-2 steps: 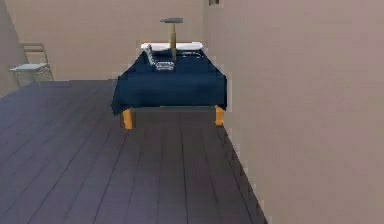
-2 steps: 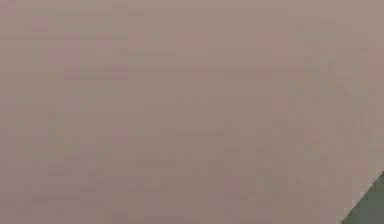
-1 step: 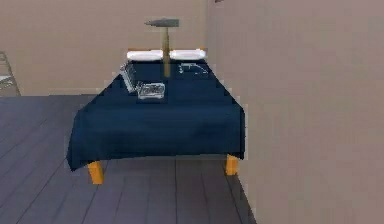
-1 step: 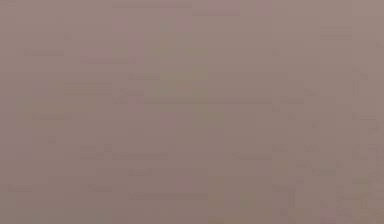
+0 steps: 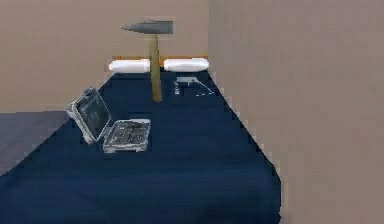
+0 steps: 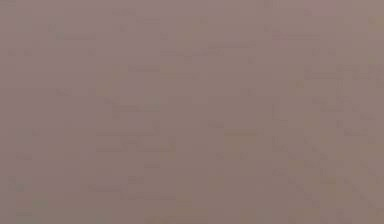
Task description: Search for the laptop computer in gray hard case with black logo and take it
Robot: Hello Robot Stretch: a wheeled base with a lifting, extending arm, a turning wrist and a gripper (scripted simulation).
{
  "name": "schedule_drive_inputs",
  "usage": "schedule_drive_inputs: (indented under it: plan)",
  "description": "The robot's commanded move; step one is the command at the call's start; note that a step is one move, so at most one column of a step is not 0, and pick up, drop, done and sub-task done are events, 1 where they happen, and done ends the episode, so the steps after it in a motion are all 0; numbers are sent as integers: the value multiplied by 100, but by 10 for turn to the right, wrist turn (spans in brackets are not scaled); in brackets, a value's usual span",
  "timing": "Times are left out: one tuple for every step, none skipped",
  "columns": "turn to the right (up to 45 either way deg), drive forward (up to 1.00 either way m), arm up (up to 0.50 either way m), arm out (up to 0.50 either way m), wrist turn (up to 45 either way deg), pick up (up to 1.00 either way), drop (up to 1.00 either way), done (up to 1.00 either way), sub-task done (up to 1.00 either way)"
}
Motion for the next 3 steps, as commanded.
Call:
schedule_drive_inputs:
  plan:
    - [-450, 0, 0, 0, 0, 0, 0, 0, 0]
    - [-450, 0, 0, 0, 0, 0, 0, 0, 0]
    - [-180, 0, 0, 0, 0, 0, 0, 0, 0]
